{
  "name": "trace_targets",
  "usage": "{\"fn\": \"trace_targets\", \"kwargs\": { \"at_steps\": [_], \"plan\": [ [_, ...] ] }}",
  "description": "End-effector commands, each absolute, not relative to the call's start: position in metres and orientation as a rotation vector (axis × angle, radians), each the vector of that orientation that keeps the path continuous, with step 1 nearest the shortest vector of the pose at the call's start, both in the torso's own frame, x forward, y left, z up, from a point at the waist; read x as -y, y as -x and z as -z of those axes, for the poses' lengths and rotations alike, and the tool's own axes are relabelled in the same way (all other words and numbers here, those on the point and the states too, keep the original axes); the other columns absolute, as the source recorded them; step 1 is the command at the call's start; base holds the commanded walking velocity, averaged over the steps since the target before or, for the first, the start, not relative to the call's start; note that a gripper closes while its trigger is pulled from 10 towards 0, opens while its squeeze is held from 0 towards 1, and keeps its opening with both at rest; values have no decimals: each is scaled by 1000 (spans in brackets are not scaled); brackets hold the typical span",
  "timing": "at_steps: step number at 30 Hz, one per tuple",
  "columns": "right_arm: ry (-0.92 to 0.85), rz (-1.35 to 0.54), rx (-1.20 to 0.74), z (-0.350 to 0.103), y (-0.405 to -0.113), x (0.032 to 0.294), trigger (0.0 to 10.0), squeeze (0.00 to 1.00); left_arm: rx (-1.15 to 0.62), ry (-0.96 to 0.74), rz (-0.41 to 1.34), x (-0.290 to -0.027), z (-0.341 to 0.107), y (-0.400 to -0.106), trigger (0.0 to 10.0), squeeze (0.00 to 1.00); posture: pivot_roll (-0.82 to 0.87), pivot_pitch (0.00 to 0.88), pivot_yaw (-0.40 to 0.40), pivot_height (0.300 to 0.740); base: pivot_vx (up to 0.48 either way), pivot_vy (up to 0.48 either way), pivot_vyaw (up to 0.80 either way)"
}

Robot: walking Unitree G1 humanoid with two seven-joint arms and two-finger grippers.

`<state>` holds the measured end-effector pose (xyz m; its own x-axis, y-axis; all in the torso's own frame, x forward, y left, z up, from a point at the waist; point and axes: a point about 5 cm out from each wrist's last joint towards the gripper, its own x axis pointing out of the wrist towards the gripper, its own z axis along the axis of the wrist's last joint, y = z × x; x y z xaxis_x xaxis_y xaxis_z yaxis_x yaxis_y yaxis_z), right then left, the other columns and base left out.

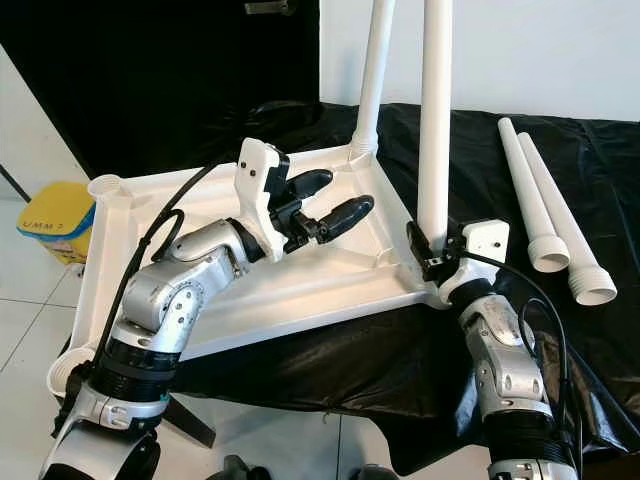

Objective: Building children table

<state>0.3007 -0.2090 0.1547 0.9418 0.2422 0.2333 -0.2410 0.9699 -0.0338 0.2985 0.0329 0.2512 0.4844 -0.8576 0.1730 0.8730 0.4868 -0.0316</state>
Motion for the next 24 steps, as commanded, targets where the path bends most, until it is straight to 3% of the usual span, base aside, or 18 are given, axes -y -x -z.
{"fn": "trace_targets", "kwargs": {
  "at_steps": [1, 24],
  "plan": [
    [11, -234, 254, -156, -300, 212, 10000, 0, 111, 125, 1128, -32, -249, -297, 10000, 0, -91, 45, -23, 740, 0, 0, 0],
    [16, -235, 258, -157, -300, 210, 10000, 0, 56, 138, 1100, -35, -249, -302, 10000, 0, -89, 48, -16, 740, 0, 0, 0]
  ]
}}
